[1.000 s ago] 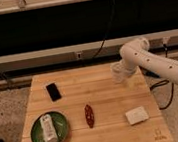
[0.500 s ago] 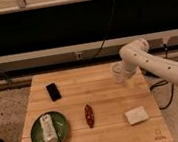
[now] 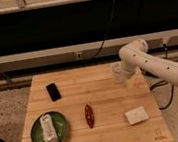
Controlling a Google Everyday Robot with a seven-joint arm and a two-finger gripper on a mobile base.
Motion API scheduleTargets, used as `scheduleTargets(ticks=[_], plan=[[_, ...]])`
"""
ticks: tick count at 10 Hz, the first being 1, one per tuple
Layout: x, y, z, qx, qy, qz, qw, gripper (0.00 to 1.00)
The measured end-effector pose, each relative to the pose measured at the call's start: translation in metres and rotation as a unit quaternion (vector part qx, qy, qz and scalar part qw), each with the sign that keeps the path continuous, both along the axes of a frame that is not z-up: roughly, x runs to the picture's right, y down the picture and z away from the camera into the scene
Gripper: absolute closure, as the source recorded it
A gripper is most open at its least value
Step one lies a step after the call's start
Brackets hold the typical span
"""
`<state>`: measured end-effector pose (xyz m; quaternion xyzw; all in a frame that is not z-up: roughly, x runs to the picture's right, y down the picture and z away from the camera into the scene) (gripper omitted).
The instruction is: Pick up the ceramic cup
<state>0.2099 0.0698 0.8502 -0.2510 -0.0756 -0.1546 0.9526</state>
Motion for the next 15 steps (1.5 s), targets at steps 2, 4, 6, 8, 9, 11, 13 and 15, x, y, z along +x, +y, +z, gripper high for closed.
scheduleTargets(ticks=[2,4,6,8,9,11,13,15], plan=[[-0.0006,-0.0003,0.0005,0.000,0.001,-0.001,1.0000,0.29],[-0.0007,0.0001,0.0009,-0.001,0.001,-0.002,1.0000,0.35],[-0.0014,-0.0003,0.0013,-0.001,0.002,-0.003,1.0000,0.36],[-0.0014,-0.0001,0.0008,-0.001,0.003,-0.005,1.0000,0.43],[-0.0011,-0.0017,-0.0008,0.000,0.003,-0.007,1.0000,0.56],[-0.0014,-0.0029,-0.0026,-0.001,0.002,-0.009,1.0000,0.73],[-0.0011,-0.0034,-0.0044,-0.002,0.003,-0.012,0.9999,0.94],[-0.0033,-0.0075,-0.0081,-0.001,0.001,-0.018,0.9998,0.98]])
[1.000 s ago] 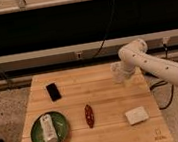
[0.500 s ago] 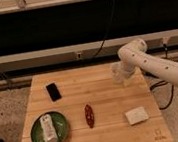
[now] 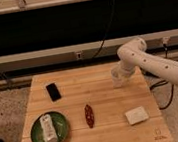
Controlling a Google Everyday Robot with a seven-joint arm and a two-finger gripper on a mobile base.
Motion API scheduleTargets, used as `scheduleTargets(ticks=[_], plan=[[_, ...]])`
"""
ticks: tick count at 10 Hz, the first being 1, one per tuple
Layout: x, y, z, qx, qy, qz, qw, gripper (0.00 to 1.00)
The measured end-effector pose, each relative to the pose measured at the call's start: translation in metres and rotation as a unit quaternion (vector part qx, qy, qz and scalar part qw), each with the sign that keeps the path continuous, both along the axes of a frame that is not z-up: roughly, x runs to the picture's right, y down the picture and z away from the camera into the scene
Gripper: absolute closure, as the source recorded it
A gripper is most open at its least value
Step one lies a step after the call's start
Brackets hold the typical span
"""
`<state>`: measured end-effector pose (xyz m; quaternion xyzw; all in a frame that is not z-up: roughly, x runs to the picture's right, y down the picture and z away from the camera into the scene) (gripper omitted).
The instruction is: Pick up the ceramic cup
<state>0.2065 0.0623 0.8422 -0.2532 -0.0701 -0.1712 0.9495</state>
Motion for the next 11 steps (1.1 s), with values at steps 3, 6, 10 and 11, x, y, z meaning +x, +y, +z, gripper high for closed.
scheduleTargets(ticks=[3,6,10,11], plan=[[-0.002,-0.019,-0.025,-0.002,0.000,-0.020,0.9998,0.98],[-0.006,-0.025,-0.031,-0.001,-0.004,-0.035,0.9994,0.98],[-0.011,-0.034,-0.039,0.003,-0.012,-0.049,0.9987,0.98],[-0.013,-0.034,-0.040,0.003,-0.013,-0.052,0.9985,0.98]])
